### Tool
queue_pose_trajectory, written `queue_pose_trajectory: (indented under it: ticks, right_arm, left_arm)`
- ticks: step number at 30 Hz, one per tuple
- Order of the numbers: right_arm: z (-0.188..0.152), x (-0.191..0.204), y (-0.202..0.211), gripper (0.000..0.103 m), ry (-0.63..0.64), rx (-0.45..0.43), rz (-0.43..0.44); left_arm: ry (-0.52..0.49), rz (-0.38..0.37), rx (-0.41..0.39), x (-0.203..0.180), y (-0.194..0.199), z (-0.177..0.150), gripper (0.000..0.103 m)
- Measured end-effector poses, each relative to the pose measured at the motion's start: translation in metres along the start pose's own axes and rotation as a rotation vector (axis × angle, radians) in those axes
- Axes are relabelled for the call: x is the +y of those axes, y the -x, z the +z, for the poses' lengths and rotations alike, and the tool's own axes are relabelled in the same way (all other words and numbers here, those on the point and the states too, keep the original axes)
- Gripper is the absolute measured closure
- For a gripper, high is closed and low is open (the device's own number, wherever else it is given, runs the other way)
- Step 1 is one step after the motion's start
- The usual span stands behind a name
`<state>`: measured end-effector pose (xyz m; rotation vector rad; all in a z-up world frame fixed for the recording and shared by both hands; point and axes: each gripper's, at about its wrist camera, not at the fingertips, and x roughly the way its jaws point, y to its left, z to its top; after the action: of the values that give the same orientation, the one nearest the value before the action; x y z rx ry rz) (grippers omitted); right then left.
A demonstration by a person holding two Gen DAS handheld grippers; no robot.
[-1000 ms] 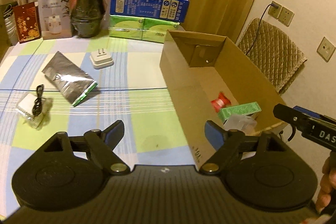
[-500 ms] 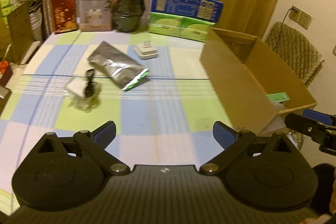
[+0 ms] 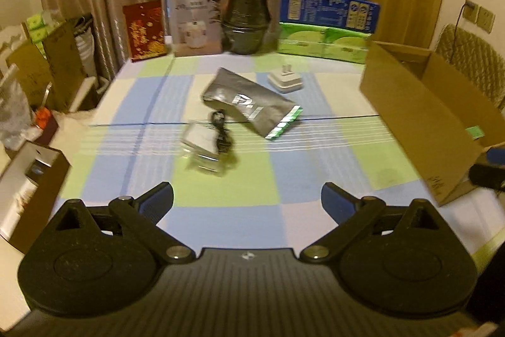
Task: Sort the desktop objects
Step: 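Withdraw both open tools from the cardboard box back over the table, then grasp the clear plastic pack with the left tool while the right tool grasps the black cable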
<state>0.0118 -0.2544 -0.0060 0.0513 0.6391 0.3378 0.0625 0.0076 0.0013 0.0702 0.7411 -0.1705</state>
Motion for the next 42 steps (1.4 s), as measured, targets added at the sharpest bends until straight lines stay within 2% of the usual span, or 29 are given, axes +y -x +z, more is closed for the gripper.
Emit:
queue_pose_trajectory:
  ticks: [8, 13, 21, 26, 33, 36, 40, 41, 42]
  right_arm:
    - [0.014, 0.035, -0.042, 0.025, 0.022, 0.003, 0.037]
    - [0.018, 0.059, -0.082, 0.026, 0.031, 0.013, 0.05]
    - [0.025, 0.084, -0.153, 0.046, 0.046, 0.057, 0.087]
    - [0.03, 0.093, -0.194, 0.055, 0.044, 0.083, 0.112]
    - [0.036, 0.106, -0.242, 0.064, 0.034, 0.115, 0.144]
    - [0.038, 0.113, -0.259, 0.067, 0.033, 0.121, 0.15]
    - [0.039, 0.118, -0.283, 0.069, 0.029, 0.155, 0.152]
    - [0.038, 0.118, -0.286, 0.071, 0.029, 0.163, 0.154]
    - [0.038, 0.118, -0.289, 0.078, 0.031, 0.168, 0.161]
  left_arm:
    - [-0.041, 0.064, 0.006, 0.047, -0.028, 0.003, 0.004]
    - [-0.106, 0.054, 0.003, 0.065, -0.053, 0.001, 0.003]
    - [-0.148, 0.007, 0.003, 0.08, -0.1, 0.004, 0.003]
    - [-0.297, -0.037, -0.017, 0.074, -0.12, 0.01, 0.003]
    - [-0.302, -0.053, 0.013, 0.085, -0.146, 0.013, 0.003]
    - [-0.301, -0.037, 0.024, 0.09, -0.151, 0.012, 0.003]
    - [-0.36, -0.029, 0.035, 0.085, -0.152, 0.008, 0.003]
    - [-0.361, -0.036, 0.034, 0.084, -0.152, 0.008, 0.003]
    - [-0.357, -0.044, 0.035, 0.084, -0.153, 0.008, 0.003]
